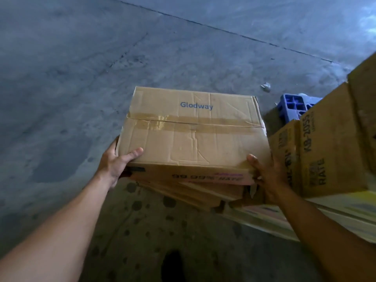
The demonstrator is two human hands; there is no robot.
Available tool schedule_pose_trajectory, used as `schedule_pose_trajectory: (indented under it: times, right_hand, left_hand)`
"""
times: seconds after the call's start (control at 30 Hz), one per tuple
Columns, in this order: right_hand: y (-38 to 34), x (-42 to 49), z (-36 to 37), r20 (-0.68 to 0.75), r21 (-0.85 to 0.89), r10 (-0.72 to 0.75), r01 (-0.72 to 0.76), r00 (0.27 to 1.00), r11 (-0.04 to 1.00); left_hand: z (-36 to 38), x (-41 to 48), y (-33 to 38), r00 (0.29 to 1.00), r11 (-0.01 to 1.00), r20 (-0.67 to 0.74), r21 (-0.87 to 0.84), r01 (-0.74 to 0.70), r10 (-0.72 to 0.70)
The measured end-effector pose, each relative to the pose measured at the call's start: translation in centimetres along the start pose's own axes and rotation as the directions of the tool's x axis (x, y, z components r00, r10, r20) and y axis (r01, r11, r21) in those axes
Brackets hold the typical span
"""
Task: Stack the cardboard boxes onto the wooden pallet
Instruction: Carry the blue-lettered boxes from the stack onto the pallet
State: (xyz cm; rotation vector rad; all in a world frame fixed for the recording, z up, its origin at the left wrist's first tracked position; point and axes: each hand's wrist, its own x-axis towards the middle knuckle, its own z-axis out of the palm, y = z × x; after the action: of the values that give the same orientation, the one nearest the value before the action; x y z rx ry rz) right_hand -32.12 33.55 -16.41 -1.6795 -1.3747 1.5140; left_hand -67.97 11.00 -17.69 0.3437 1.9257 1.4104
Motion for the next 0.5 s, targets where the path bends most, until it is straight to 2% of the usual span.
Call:
schedule_pose_trajectory:
  times: [0.13,0.23,0.4,0.5]
  right_hand:
    - [-1.2,-1.2,-1.1,0.108,-0.051,-0.096,0.102,0.99,0.994]
    - [-2.5,-2.9,-2.4,0.248,-0.076,-0.193,0.217,0.95,0.973]
    - [-4.4,-8.4,-6.8,0.447,-0.12,-0.356,0.449,0.821,0.885]
    - [-5.0,-13.4,-9.8,0.538,-0.085,-0.388,0.506,0.748,0.858]
  left_hand:
    - [-1.6,-6.8,0.6,0.991,0.999,-0.137,-0.046,-0.004,-0.002]
    - [-2.6,-14.2,1.2,0.97,0.997,-0.244,-0.079,-0.01,-0.01]
    - [-2.1,-30.0,0.3,0.897,0.993,-0.441,-0.097,-0.07,0.02]
    - [-1.4,-39.6,-0.9,0.833,0.983,-0.553,-0.143,-0.116,0.018]
